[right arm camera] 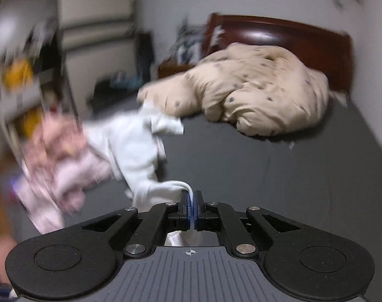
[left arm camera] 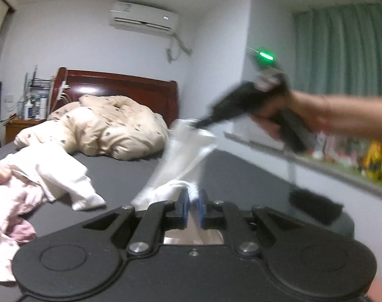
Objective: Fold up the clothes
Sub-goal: 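Lift the T-shirt with both tools and spread it open in the air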
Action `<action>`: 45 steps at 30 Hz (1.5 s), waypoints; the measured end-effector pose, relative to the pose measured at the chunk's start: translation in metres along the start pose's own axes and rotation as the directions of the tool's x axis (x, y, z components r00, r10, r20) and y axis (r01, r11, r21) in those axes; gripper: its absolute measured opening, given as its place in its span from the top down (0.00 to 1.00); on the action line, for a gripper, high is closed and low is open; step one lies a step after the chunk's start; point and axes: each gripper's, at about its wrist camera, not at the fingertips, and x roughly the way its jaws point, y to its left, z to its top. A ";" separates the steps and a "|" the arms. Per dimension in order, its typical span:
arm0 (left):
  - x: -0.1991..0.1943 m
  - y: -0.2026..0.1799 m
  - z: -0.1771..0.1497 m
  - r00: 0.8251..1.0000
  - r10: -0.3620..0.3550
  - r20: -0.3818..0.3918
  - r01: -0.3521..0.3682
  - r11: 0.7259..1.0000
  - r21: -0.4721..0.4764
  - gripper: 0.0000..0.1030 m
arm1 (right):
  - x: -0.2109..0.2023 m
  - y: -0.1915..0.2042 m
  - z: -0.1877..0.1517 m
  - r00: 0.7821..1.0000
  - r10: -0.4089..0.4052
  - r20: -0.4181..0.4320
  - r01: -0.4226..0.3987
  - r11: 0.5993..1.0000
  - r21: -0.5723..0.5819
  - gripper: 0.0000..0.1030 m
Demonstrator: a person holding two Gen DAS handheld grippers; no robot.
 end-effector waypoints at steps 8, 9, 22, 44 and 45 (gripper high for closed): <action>0.002 0.015 0.086 0.995 0.022 0.096 -0.028 0.998 0.062 0.92 | -0.122 -0.032 0.006 0.979 0.088 0.185 -0.133 0.960 0.248 0.98; 0.004 0.015 0.100 0.994 0.015 0.112 -0.023 0.997 0.073 0.92 | -0.138 -0.036 0.008 0.975 0.092 0.202 -0.146 0.951 0.271 0.98; 0.013 -0.023 0.269 0.930 -0.148 0.336 0.088 0.978 0.188 0.92 | -0.315 -0.032 0.075 0.842 0.080 0.533 -0.245 0.938 0.247 0.98; 0.145 0.007 0.281 0.987 -0.032 0.157 0.016 0.994 0.105 0.92 | -0.246 -0.105 0.142 0.907 -0.146 0.396 -0.105 0.831 0.546 0.98; 0.160 0.012 0.281 0.990 -0.012 0.143 -0.003 0.994 0.106 0.92 | -0.229 -0.109 0.149 0.910 -0.164 0.380 -0.081 0.829 0.553 0.98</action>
